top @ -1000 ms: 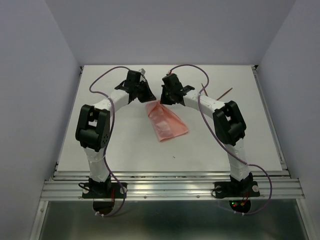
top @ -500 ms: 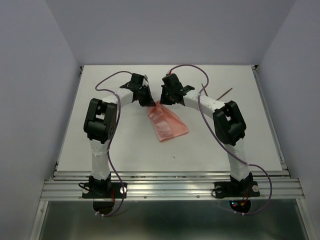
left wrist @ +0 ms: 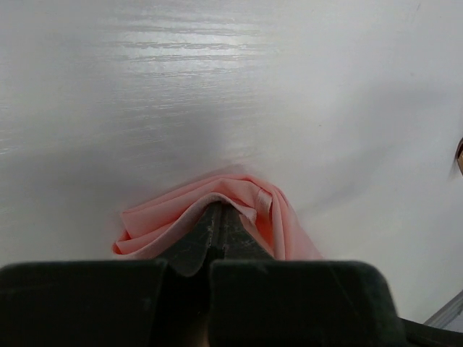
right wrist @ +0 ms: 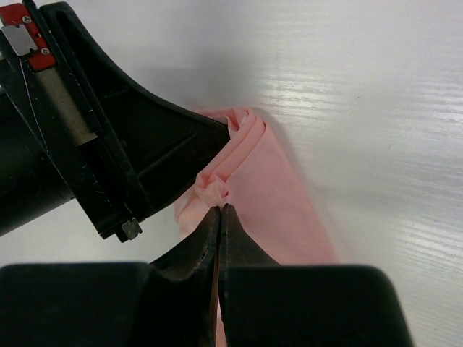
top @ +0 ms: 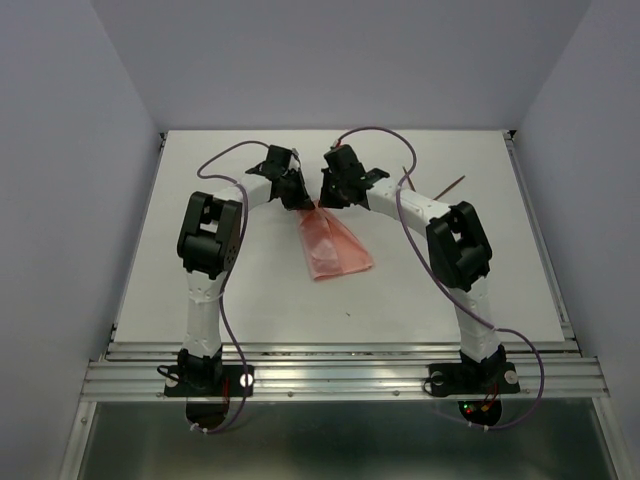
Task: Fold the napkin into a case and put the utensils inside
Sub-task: Fold the 2/3-rectangle-folded napkin at the center of the board.
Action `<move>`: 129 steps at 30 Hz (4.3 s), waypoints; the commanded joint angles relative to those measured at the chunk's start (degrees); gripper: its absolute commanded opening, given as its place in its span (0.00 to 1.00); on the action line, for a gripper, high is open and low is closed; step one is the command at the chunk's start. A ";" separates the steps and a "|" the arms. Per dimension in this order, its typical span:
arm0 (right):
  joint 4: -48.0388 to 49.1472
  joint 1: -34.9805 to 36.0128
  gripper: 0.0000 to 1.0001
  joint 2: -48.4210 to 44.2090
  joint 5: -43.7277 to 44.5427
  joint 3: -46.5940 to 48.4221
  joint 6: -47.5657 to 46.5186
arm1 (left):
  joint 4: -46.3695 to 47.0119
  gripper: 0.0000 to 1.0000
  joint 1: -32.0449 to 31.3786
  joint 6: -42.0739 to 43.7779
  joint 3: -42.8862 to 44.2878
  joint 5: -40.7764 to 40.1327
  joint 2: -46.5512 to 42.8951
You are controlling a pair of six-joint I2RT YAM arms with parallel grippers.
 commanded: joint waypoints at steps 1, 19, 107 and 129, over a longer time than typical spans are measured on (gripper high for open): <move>-0.26 -0.09 0.01 1.22 -1.60 3.43 -0.78 | 2.15 0.00 0.11 -0.34 1.25 0.53 0.43; -1.23 -0.09 0.01 11.41 -2.57 12.74 4.23 | 4.18 0.00 0.11 -2.02 -0.16 2.12 -0.18; -8.00 5.89 0.01 3.94 -9.60 9.93 -3.42 | 1.28 0.00 4.24 0.97 -21.96 2.73 -14.86; -0.97 6.95 0.01 5.08 -5.38 2.20 1.16 | 1.19 0.00 4.06 0.71 -22.05 1.86 -16.61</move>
